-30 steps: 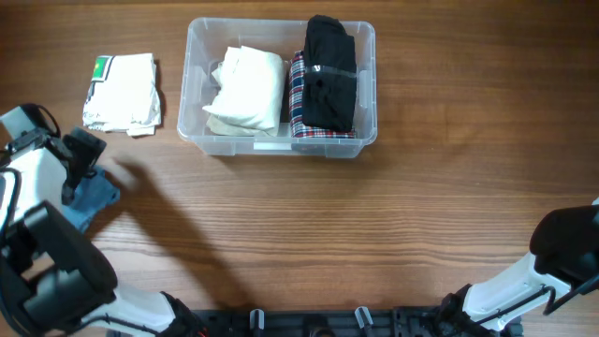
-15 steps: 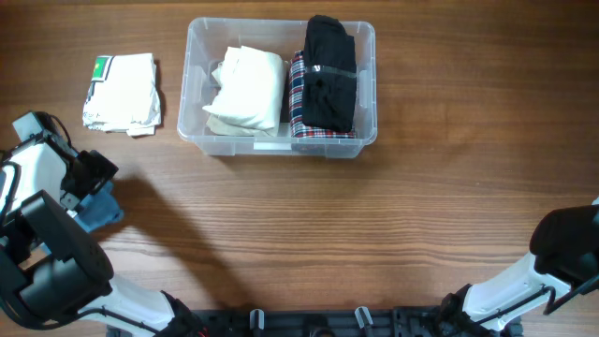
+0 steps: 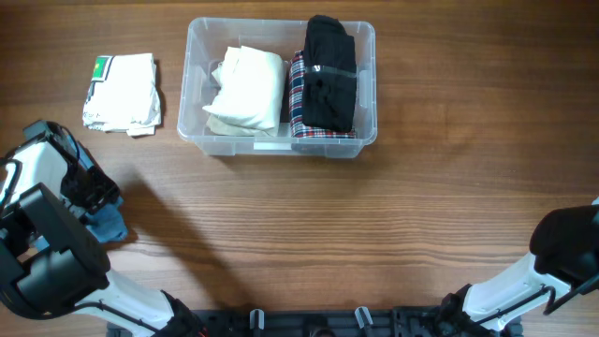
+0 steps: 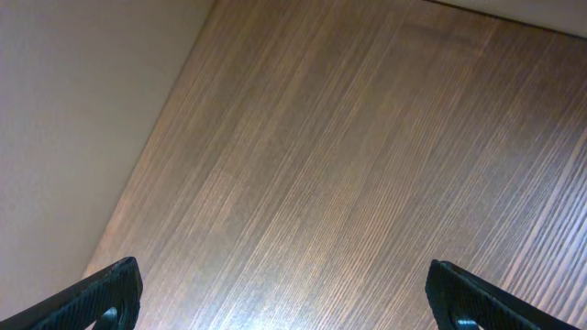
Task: Pack container
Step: 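Reach the left gripper to the blue denim item and grasp it, then lift the denim item and carry it toward the bin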
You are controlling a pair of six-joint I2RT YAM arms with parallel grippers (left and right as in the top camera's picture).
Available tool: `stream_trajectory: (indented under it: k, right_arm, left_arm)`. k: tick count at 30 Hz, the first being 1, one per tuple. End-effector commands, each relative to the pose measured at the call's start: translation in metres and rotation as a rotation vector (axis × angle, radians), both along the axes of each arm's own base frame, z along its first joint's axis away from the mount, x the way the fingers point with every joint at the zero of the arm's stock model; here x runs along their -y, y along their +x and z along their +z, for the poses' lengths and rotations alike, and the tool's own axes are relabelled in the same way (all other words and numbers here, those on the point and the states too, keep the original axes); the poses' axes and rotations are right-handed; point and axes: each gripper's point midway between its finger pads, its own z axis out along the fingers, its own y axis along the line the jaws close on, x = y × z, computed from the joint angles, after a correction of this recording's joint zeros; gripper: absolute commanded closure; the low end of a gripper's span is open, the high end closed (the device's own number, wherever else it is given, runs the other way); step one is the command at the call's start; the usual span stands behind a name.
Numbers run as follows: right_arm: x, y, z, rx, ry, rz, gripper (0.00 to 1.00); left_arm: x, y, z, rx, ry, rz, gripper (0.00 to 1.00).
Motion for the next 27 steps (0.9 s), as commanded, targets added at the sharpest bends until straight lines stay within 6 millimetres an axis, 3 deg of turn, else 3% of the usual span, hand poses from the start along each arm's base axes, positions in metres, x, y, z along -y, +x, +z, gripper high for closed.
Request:
stream_trajectory:
  k: [1,3,4,5,6,10,15,19,20,23,24,27]
  right_arm:
    - [0.0,0.002,-0.005,-0.014,0.001,0.017,0.0]
    - [0.0,0.002,-0.005,-0.015,0.001,0.017,0.0]
    - [0.0,0.002,-0.005,-0.014,0.001,0.017,0.0]
    - [0.0,0.002,-0.005,-0.014,0.001,0.017,0.0]
    - [0.0,0.002,-0.005,-0.014,0.001,0.017,0.0]
    - [0.0,0.002,-0.005,-0.014,0.001,0.017,0.0]
    - [0.0,0.002,-0.005,-0.014,0.001,0.017,0.0]
    - [0.0,0.002,-0.005,-0.014,0.001,0.017,0.0]
    - [0.0,0.002,-0.005,-0.014,0.001,0.017,0.0]
    - [0.0,0.002,-0.005,-0.014,0.001,0.017,0.0]
    - [0.0,0.002,-0.005,-0.014,0.001,0.017,0.0]
    - [0.0,0.002,-0.005,-0.014,0.001,0.017,0.0]
  left_arm:
    - [0.002,0.01,-0.021,0.037,-0.03,0.003,0.44]
    - [-0.004,0.023,-0.022,0.091,-0.008,0.001,0.69]
    - [-0.007,0.026,-0.021,0.106,0.002,0.001,0.72]
    - [-0.008,0.029,-0.021,0.118,0.009,0.0,0.7]
    - [-0.009,0.03,-0.021,0.122,0.012,0.0,0.6]
    - [-0.004,0.039,-0.019,0.163,-0.027,-0.001,0.37]
    - [-0.013,0.075,-0.001,0.287,-0.027,-0.041,0.06]
    - [-0.015,0.079,0.008,0.292,-0.023,-0.064,0.13]
    - [-0.015,0.081,0.017,0.297,-0.026,-0.065,0.15]
    - [-0.014,0.095,0.087,0.436,-0.026,-0.008,0.15]
    - [-0.018,0.092,0.121,0.526,-0.003,0.051,0.14]
    - [-0.032,0.062,0.176,0.647,0.048,0.171,0.11]
